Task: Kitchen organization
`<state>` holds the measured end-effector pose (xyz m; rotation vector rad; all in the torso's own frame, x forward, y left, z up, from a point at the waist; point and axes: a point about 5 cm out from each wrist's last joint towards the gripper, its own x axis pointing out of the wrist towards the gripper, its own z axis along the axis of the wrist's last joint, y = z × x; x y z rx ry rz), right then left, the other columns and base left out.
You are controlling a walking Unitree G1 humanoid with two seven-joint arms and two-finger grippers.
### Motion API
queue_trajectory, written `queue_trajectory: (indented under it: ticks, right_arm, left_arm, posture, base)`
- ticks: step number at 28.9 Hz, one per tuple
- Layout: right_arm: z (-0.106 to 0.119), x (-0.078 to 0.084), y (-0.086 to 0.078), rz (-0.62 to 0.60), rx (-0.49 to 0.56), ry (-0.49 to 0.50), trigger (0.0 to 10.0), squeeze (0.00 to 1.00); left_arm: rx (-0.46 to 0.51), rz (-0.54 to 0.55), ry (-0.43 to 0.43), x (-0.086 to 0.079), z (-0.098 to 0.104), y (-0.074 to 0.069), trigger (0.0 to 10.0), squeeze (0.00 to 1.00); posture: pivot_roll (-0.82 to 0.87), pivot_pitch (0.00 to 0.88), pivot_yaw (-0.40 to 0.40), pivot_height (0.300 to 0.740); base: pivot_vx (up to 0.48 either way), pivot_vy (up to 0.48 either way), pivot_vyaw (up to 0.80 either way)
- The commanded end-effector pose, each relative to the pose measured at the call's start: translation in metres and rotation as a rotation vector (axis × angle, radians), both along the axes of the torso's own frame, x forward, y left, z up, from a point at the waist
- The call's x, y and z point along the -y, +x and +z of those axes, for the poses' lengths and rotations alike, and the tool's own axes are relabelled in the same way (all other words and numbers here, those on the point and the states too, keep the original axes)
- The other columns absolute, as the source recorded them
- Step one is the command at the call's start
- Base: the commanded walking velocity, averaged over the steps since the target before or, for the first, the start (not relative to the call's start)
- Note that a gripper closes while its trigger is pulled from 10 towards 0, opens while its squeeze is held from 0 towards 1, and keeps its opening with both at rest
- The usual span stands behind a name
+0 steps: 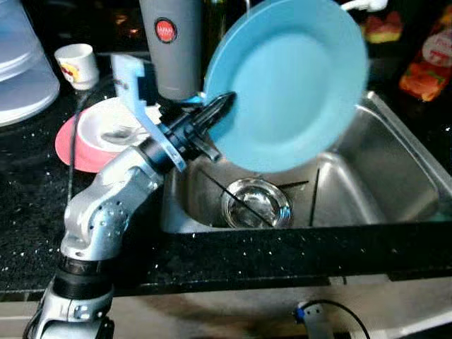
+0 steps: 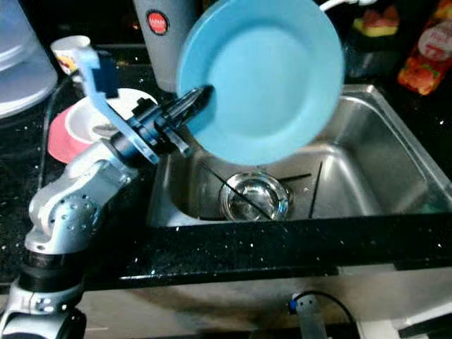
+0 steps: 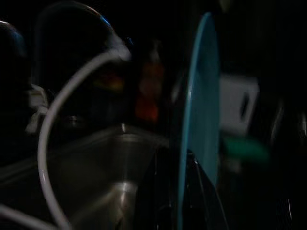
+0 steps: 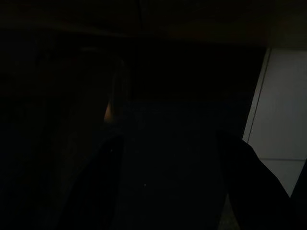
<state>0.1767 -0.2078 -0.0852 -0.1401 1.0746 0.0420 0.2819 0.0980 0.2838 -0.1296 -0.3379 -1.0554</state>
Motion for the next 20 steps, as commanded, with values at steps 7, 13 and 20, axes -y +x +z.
queue_trajectory:
  ticks: [7, 13, 20]
  right_arm:
    - [0.007, -0.001, 0.015, 0.013, 0.056, -0.002, 10.0, 0.0]
    - [0.007, 0.0, 0.014, 0.025, 0.041, -0.011, 10.0, 0.0]
    - [0.005, 0.002, 0.01, 0.09, -0.034, -0.053, 10.0, 0.0]
  left_arm:
    - [0.095, 0.1, 0.532, -0.008, -0.036, 0.017, 10.0, 0.0]
    - [0.216, 0.236, 0.652, -0.006, -0.038, 0.036, 10.0, 0.0]
    - [0.355, 0.251, 0.615, 0.013, -0.027, 0.041, 10.0, 0.0]
  posture:
    - [0.03, 0.076, -0.008, 0.74]
    - [0.02, 0.082, -0.009, 0.74]
    - [0.01, 0.089, -0.007, 0.74]
  base:
    - [0.0, 0.0, 0.0]
    - [0.0, 0.0, 0.0]
    - [0.0, 0.0, 0.0]
